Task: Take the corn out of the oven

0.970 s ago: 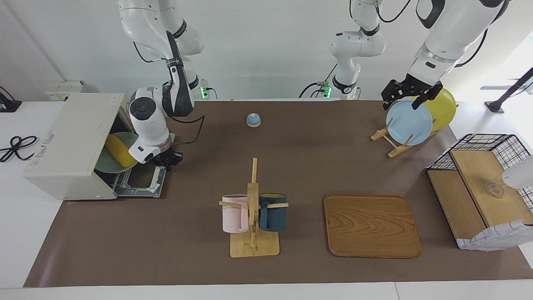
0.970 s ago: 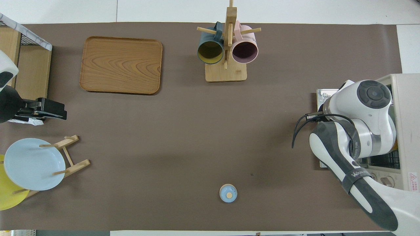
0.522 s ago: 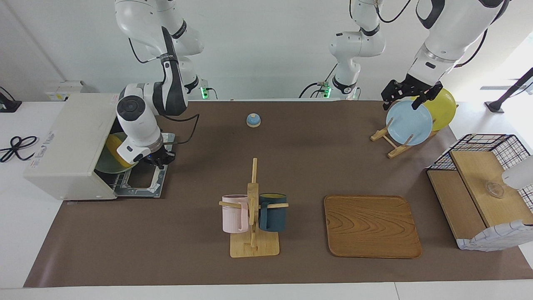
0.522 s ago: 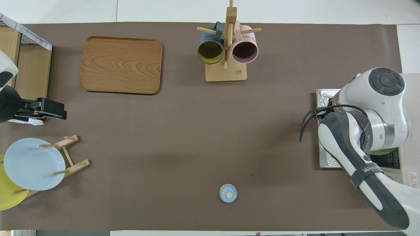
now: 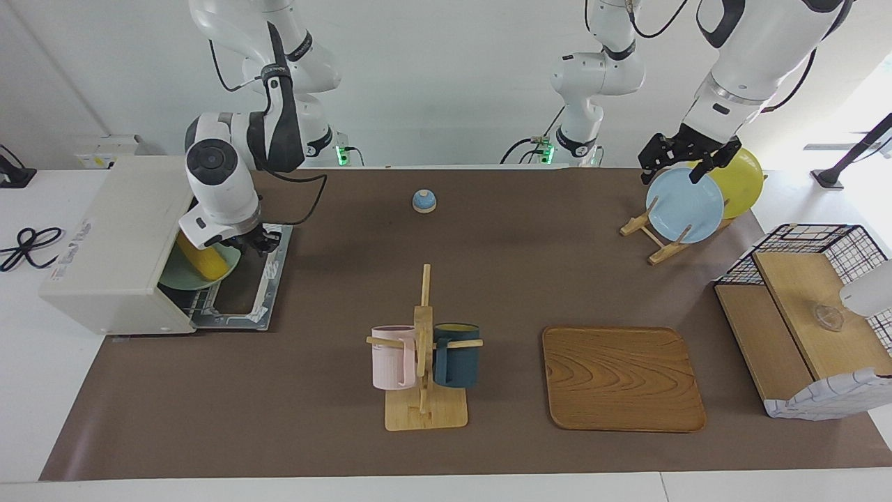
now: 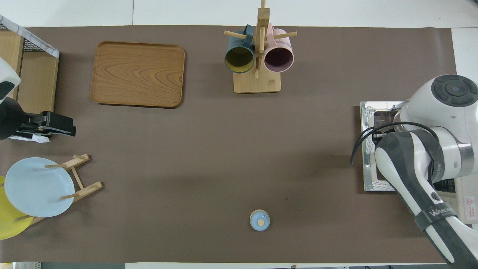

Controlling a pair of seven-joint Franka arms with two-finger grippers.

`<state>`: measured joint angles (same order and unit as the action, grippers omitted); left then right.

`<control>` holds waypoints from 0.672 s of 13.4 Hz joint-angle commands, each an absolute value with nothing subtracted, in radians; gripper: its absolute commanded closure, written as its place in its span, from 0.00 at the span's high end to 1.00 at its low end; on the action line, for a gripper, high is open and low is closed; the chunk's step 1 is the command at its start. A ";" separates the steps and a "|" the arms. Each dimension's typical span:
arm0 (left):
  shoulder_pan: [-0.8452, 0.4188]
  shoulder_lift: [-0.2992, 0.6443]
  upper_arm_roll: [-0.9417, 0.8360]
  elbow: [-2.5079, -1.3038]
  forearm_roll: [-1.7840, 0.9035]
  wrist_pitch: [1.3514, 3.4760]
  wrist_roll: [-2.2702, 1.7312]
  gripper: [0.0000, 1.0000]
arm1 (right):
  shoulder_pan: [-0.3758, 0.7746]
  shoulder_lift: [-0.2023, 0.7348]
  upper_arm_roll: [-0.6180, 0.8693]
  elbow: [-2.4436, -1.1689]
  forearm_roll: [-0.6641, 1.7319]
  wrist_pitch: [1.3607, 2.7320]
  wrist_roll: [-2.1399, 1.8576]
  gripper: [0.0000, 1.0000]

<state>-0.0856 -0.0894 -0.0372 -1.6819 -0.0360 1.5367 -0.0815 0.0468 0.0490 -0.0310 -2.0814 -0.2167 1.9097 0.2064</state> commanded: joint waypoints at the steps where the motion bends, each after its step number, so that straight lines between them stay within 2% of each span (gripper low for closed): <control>1: -0.080 -0.100 -0.038 -1.689 -0.023 1.542 -0.074 1.00 | 0.032 0.038 -0.026 -2.095 -0.230 1.898 0.224 0.37; 9: -0.078 -0.100 -0.037 -1.689 -0.023 1.534 -0.077 1.00 | -0.008 0.015 -0.026 -2.166 -0.232 1.965 0.212 0.37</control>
